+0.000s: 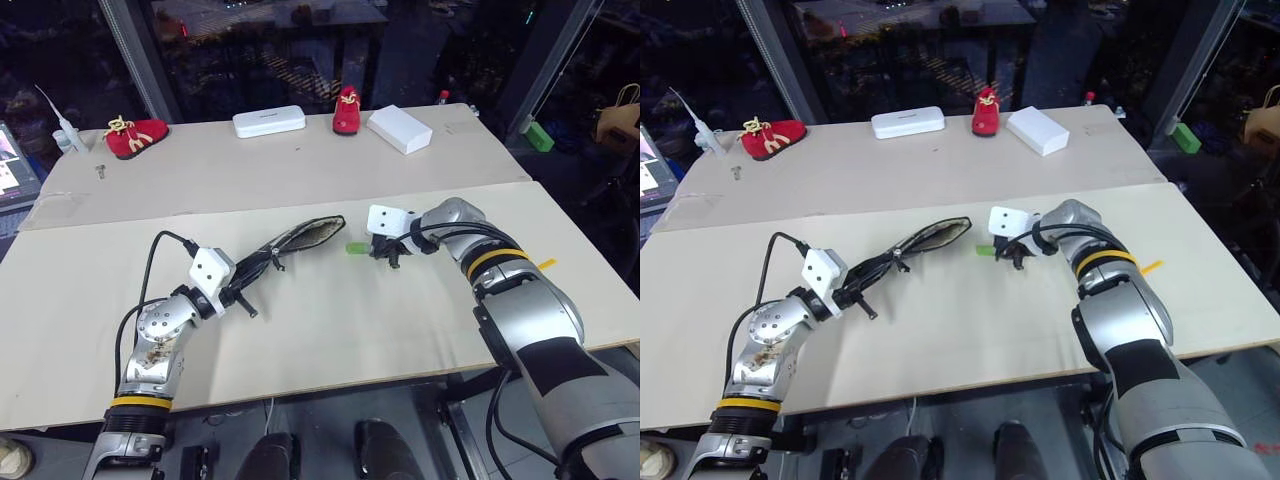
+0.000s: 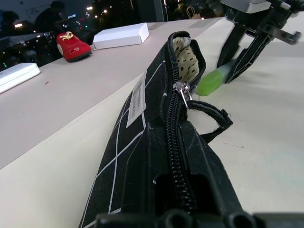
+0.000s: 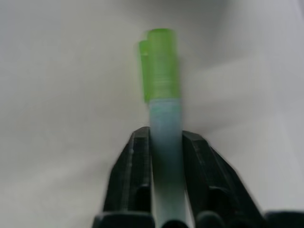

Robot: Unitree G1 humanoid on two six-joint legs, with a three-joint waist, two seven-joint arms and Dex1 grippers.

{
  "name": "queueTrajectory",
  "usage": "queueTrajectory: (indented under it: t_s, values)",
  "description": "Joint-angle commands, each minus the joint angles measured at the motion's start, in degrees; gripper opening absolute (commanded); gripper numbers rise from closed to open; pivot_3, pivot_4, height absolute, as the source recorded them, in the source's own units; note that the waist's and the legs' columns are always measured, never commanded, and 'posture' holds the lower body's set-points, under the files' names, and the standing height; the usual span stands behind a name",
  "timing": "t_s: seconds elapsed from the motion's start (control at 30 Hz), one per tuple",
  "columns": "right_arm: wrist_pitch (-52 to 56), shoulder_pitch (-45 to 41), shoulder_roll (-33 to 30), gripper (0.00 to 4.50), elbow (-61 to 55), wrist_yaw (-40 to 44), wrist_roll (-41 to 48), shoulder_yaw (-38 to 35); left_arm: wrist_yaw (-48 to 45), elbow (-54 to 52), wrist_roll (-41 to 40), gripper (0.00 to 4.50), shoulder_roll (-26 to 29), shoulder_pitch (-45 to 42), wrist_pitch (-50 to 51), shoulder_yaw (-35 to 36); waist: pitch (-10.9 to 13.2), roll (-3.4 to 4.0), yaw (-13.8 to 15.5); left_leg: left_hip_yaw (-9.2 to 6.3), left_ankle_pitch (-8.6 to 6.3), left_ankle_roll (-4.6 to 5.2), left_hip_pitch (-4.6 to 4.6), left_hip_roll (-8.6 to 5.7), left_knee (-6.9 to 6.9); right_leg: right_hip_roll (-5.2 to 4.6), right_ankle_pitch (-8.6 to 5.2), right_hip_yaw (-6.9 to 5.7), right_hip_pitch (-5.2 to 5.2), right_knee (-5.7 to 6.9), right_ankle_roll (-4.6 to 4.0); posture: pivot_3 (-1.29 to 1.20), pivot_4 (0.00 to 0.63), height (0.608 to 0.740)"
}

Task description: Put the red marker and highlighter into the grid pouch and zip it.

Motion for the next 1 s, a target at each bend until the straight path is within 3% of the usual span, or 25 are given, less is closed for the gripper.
queueTrajectory:
  t_s: [0.03,0.2,0.37,0.6,0.73,1.0]
  values:
    - [0.8,1.9,-0.4,0.41,0.1,5.9,0.9,-0.5,0.3,-1.6,-0.8,0.0,-0.1,-0.8,0.0,0.5,0.0,0.0,0.0,-0.01,-0.01,-0.01,0.0,0.01,0.0,0.0,0.0,-0.01,0.0,0.0,0.0,0.0,0.15,0.74]
    - [0.9,1.2,-1.7,0.41,-1.4,2.0,1.5,-1.8,0.1,-1.6,-0.9,0.0,-0.2,-0.8,0.0,0.5,0.0,0.0,0.1,-0.02,-0.03,-0.03,-0.02,0.01,0.0,0.0,0.0,-0.02,0.0,-0.01,0.0,0.0,0.15,0.74]
    - [-3.8,-0.1,-4.2,0.41,-8.5,7.2,7.3,-5.9,0.0,-1.6,-0.9,0.0,-0.1,-0.5,0.1,0.5,0.0,0.01,0.2,-0.01,-0.02,-0.04,-0.12,-0.01,0.01,-0.01,0.0,-0.01,-0.07,-0.03,0.0,0.0,0.15,0.74]
    - [-0.8,9.1,-7.4,0.41,-42.3,10.0,12.4,-6.6,-0.3,-1.5,-0.9,0.0,-0.1,-0.2,0.1,0.2,0.0,0.02,0.1,-0.04,-0.1,-0.13,-0.3,0.13,0.0,0.09,0.0,-0.06,-0.24,0.0,0.0,0.0,0.15,0.74]
    - [3.8,14.3,-6.6,0.41,-53.1,7.0,10.6,-4.9,-0.5,-1.3,-0.9,0.0,-0.3,-0.3,0.1,0.0,0.0,0.01,0.5,-0.03,-0.11,-0.14,-0.29,0.16,0.06,0.1,0.0,-0.08,-0.22,0.0,0.0,0.0,0.15,0.74]
    - [3.2,15.6,-4.0,0.41,-49.9,-3.5,3.8,-0.1,-1.2,-0.8,-1.0,0.0,-0.4,-0.8,0.2,-0.3,0.0,0.01,1.0,-0.01,-0.11,-0.14,-0.23,0.13,0.21,0.12,0.0,-0.07,-0.15,0.0,0.0,0.0,0.15,0.74]
